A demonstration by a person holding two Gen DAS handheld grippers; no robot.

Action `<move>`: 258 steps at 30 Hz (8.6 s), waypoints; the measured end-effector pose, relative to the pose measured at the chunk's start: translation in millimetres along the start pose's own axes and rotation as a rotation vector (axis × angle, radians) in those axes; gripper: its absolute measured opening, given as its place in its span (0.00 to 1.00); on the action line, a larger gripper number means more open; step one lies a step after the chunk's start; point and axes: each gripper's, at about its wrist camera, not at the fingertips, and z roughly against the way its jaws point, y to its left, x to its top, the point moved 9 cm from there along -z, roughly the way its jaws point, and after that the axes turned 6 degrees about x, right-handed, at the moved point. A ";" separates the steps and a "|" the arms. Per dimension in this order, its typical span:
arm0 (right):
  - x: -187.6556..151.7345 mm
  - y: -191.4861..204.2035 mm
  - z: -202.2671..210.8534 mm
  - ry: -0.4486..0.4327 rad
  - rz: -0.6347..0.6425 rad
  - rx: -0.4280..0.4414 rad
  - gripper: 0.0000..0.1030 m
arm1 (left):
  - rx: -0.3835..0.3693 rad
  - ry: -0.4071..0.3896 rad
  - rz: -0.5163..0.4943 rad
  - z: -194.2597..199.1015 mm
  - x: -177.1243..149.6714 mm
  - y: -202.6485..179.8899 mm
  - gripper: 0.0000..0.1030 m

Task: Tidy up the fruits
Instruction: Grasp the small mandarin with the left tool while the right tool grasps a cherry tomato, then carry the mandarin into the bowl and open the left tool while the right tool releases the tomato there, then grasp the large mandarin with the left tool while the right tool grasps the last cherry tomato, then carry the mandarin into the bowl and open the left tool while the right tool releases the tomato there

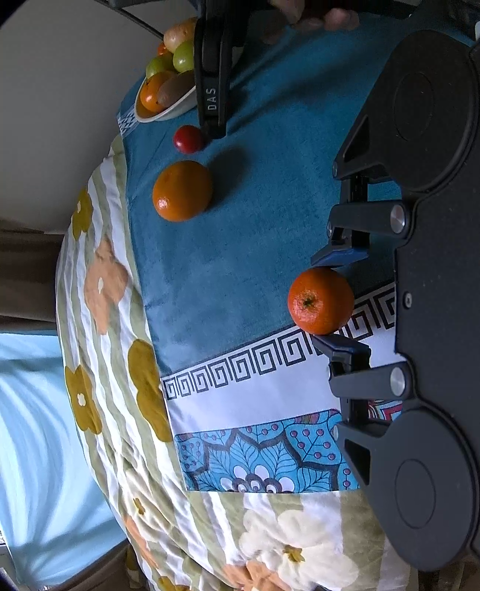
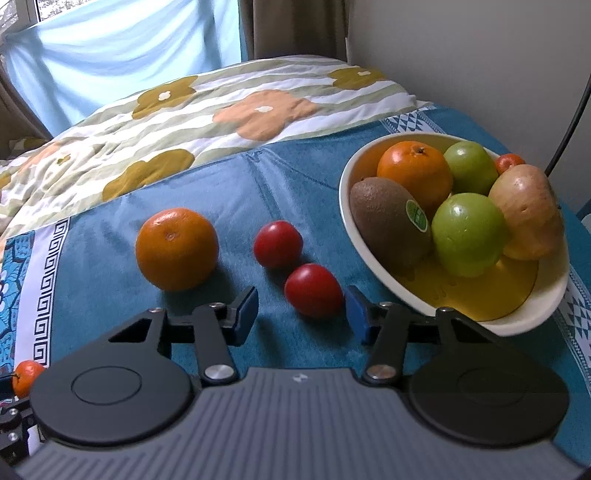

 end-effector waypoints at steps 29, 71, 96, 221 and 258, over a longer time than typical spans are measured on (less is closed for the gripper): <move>15.5 -29.4 62.1 -0.051 0.043 0.106 0.47 | 0.067 -0.123 0.028 61.1 23.0 -37.4 0.42; 92.8 -178.2 65.7 -0.053 0.335 0.360 0.47 | 0.090 -0.084 0.070 5.7 90.1 -256.4 0.42; 101.2 -150.0 41.5 -0.001 0.388 0.445 0.47 | 0.221 -0.123 0.186 45.0 88.6 -213.1 0.82; 35.1 14.8 30.6 0.168 0.928 0.541 0.47 | 0.015 0.058 -0.026 3.4 82.7 -67.3 0.61; 62.4 -177.3 102.1 0.033 0.752 0.508 0.47 | -0.031 -0.036 -0.019 24.3 89.5 -284.1 0.61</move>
